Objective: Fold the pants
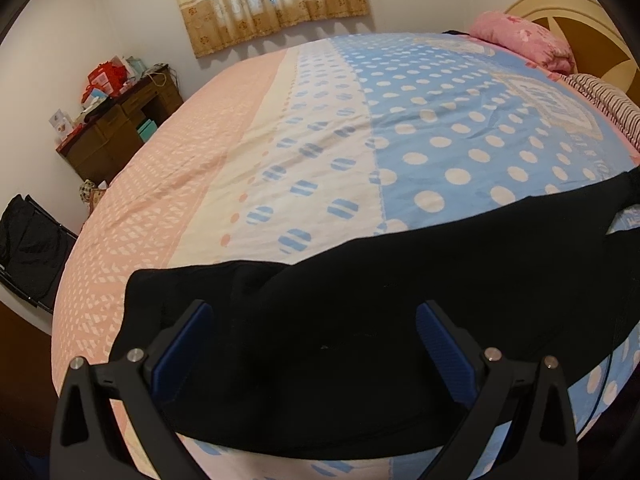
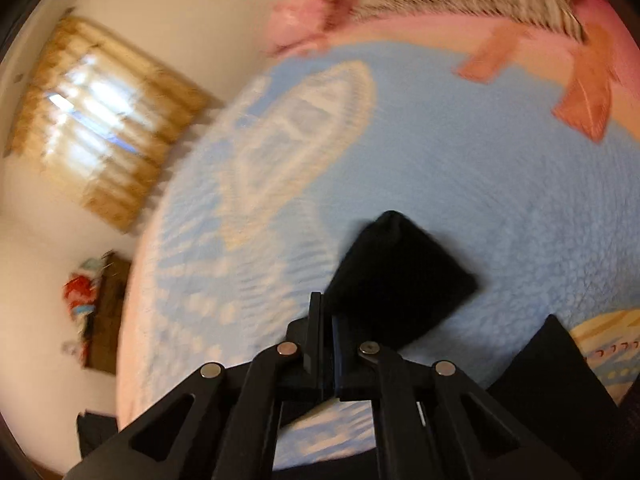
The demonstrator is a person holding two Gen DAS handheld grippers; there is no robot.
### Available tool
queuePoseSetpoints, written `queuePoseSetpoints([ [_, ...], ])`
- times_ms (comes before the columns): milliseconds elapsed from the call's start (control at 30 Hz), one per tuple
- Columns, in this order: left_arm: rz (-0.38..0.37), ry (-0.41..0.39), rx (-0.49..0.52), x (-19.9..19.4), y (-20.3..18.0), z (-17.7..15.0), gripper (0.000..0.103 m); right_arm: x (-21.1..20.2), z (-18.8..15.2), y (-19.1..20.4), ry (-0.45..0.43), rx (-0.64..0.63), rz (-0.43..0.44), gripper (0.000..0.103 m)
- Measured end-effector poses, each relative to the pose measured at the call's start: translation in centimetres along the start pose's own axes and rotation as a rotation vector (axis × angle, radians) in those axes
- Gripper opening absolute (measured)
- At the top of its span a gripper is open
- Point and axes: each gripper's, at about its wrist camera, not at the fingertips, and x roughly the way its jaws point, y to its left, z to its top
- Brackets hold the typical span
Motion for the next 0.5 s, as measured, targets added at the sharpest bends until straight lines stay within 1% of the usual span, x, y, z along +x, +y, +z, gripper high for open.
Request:
queuePoseSetpoints([
  [67,-0.015,-0.006,-0.001,-0.2,-0.3,0.2,0.103,-2.5,0.1,1.8,-0.011,-0.041,0.061,0.003],
  [100,-0.023,-0.010,-0.003,-0.3,-0.4,0.2,0.103,-4.5,0.2,3.0,-0.030,-0.086,0.085,0.003],
  [167,-0.048,-0.020,-0.003,-0.7,-0.9,0.3,0.103,-7.0,0.2,4.0,-0.045,-0.113,0.131,0.003],
  [233,-0.076,-0.028,0.014,-1.1,-1.8,0.2,0.103,-9.3,0.2,4.1,-0.035,-0.094,0.191,0.003],
  [333,-0.115,-0.042,0.055,-1.7,-3.5,-0.1,0.103,-11.8,-0.1,2.8,-0.006,-0.031,0.251,0.003],
  [367,-0.125,-0.049,0.069,-1.9,-4.0,-0.2,0.103,-12.4,-0.4,2.2,0.004,-0.021,0.247,0.003],
  [433,-0.136,-0.058,0.087,-2.2,-4.8,-0.3,0.103,-13.3,-1.3,0.8,0.011,-0.049,0.183,0.003],
  [500,-0.151,-0.056,0.093,-2.2,-5.1,-0.3,0.103,-12.8,-2.7,-1.2,0.096,-0.092,0.144,0.003],
])
